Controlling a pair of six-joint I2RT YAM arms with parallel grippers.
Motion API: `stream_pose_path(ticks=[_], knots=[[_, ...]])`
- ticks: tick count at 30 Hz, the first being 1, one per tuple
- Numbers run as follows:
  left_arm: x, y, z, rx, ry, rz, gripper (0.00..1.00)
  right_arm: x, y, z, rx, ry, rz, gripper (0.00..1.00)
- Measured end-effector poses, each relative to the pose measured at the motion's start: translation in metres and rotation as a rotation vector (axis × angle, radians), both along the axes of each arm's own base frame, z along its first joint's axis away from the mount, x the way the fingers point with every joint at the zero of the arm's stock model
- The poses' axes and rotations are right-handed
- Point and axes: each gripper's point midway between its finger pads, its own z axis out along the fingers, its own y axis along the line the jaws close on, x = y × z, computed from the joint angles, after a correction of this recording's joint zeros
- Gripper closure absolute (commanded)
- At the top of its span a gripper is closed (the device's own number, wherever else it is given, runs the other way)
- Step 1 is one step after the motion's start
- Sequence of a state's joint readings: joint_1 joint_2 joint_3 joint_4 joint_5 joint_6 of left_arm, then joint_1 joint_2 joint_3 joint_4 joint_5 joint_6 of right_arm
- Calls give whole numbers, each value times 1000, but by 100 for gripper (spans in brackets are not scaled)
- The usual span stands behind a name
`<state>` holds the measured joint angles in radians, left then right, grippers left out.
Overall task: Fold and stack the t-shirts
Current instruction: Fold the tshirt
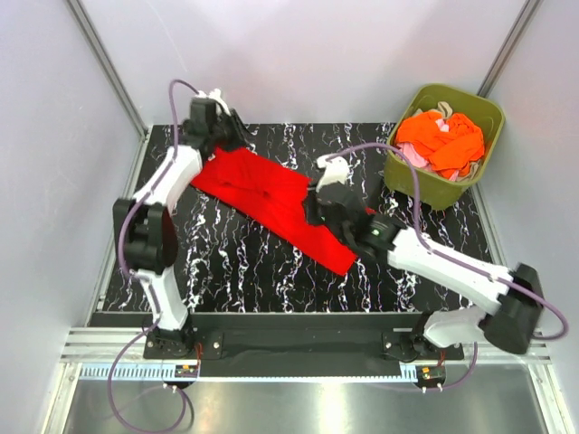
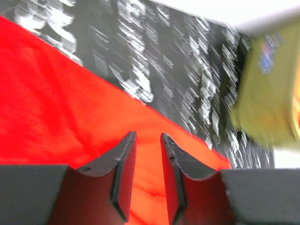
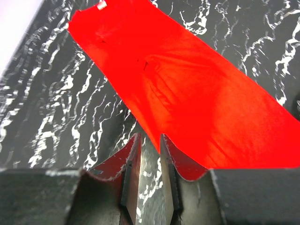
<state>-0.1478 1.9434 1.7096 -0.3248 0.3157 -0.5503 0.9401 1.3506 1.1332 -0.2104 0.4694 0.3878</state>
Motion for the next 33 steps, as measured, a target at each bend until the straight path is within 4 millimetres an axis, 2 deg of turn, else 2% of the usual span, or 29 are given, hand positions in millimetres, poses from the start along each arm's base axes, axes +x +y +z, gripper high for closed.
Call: stream_pose_path(ticks=[2,4,7,10,14,16,20,25,30,33], knots=[[-32,-29,7,0,-12,-60,70,-10,-10,10,36,2,-3,71],[-64,-62,-2,1,3,-134,71,-19,-18,26,87,3,-2,71],[-112,-106,-45,28,103,-230,72,-34,-30,46,160,8,-1,71],[-156,-134,-92,87,222,-302,73,-48,-45,66,227,4,-6,71],[-190,-159,-122,140,288,-361,73,-62,-64,85,283,-10,-13,71],[-199,-164,-129,162,299,-368,73,-67,-70,89,296,-10,-15,71],[-209,-171,-143,184,321,-389,73,-70,-73,83,290,14,-22,71],[-226,-166,-186,215,418,-390,73,-69,-71,75,271,40,-28,71],[-233,-158,-186,213,402,-372,73,-66,-66,64,235,71,-33,71],[-248,-138,-186,260,417,-340,73,-66,-62,60,224,87,-22,70]])
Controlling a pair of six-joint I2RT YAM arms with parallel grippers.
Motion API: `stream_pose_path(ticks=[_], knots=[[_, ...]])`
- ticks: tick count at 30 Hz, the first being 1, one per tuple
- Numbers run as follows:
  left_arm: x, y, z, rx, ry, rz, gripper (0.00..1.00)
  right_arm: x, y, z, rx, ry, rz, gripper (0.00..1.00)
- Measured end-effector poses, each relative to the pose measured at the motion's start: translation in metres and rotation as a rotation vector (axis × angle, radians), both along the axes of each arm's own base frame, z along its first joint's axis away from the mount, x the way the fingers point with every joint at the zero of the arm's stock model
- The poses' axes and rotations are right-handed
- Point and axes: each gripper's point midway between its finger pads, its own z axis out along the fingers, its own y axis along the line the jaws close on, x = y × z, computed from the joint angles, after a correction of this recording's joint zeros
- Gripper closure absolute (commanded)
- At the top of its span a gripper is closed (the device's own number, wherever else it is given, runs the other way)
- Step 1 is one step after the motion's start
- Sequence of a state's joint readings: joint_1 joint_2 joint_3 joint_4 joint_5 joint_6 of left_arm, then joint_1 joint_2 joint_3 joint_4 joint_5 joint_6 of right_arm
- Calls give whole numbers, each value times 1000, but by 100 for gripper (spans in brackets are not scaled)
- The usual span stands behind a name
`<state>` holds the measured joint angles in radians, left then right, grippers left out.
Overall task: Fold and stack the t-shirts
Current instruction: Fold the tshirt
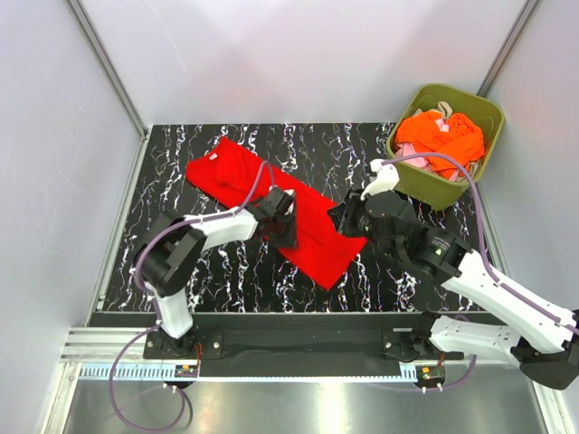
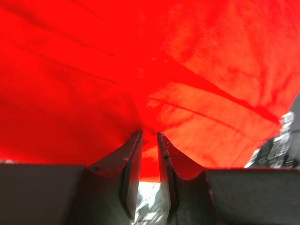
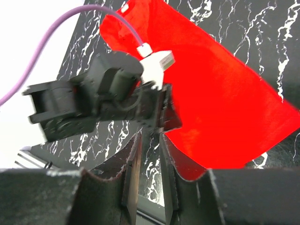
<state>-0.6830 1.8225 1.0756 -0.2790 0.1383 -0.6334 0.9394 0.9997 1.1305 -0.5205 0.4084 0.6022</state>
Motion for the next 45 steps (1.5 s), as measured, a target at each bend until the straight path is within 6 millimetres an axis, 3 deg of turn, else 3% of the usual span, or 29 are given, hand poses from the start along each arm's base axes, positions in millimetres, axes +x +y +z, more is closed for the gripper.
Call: stream_pose_path(ticks=[2,7,10,13,15,18,21,23,28,32,38,41,42,45], knots=[[-11,17,0,51,-1,22,73,0,2,-2,-3,7,8,70],[-52,88,1,224,17,109,68,2,6,-10,-25,21,14,66],[-56,119,23,247,14,170,63,7,17,-31,-83,62,51,60],[-25,142,64,196,-49,271,60,18,33,-78,-169,178,117,56],[11,159,95,166,-123,346,59,32,33,-114,-224,271,123,54],[67,195,128,156,-197,464,62,38,31,-159,-286,388,154,50],[119,224,130,172,-210,532,66,35,25,-191,-297,489,194,47],[150,239,112,191,-180,555,66,34,19,-206,-283,543,208,47],[187,239,54,211,-57,529,66,34,-1,-237,-275,645,181,51],[210,233,29,212,-23,512,66,31,-21,-259,-268,714,119,52],[225,225,8,204,6,497,66,14,-37,-281,-277,788,68,57],[232,222,6,199,7,492,66,11,-39,-285,-266,797,45,69],[237,220,6,193,1,489,66,10,-40,-286,-261,797,37,79],[255,210,6,167,-25,473,66,5,-45,-288,-244,799,-6,86]])
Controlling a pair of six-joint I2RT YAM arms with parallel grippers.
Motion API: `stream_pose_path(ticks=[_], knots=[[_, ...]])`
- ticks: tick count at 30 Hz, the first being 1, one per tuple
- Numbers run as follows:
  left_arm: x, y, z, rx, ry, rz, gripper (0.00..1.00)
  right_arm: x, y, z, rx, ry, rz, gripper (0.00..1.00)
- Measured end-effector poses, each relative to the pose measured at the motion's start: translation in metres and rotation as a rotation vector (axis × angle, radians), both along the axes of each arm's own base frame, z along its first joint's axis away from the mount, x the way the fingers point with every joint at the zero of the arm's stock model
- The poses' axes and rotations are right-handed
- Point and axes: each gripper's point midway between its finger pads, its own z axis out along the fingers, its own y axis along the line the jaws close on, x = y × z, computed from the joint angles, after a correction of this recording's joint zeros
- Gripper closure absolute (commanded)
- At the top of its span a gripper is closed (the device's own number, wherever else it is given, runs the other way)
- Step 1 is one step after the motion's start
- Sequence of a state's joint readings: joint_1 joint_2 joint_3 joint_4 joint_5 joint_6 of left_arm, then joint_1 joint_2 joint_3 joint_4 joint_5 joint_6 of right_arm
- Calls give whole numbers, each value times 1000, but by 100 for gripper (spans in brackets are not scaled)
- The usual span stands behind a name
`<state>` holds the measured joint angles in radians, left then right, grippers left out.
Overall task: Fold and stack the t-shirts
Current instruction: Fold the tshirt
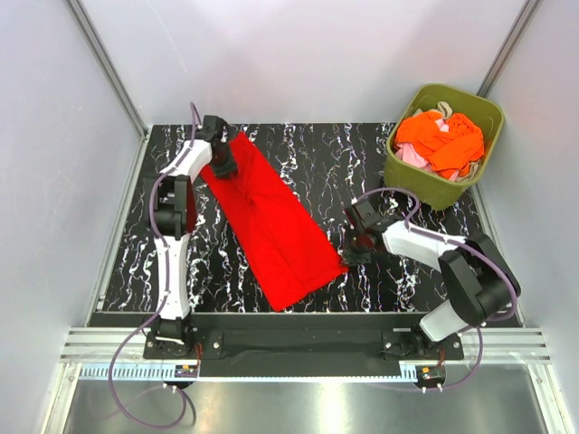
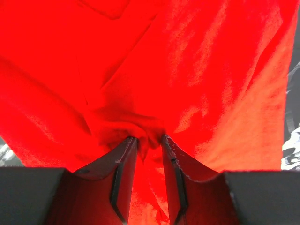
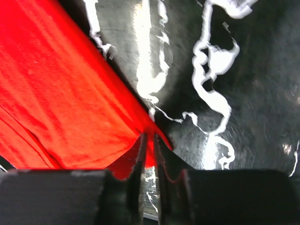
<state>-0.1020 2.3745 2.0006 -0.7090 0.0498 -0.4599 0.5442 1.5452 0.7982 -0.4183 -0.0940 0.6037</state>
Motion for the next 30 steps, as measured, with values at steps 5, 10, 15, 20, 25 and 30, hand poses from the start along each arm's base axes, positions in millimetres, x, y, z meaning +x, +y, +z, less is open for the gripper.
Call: stream_pose_path(ticks=[5,10,15,20,25,30], knots=[[27,-33,1,-44,-58,-78,64,-11,-4,1,40,1,-95,72],[51,-90,5,-121,-154,-192,62,-27,-15,14,53,2,-157,64],[56,-151,11,-230,-244,-308,59,-13,-10,72,154,-157,-174,61],[61,-194,23,-346,-337,-403,53,2,-5,83,152,-191,-162,60],[54,-192,46,-378,-360,-422,51,9,1,59,96,-117,-146,59],[-8,-148,104,-350,-332,-388,53,7,2,45,80,-73,-139,54]])
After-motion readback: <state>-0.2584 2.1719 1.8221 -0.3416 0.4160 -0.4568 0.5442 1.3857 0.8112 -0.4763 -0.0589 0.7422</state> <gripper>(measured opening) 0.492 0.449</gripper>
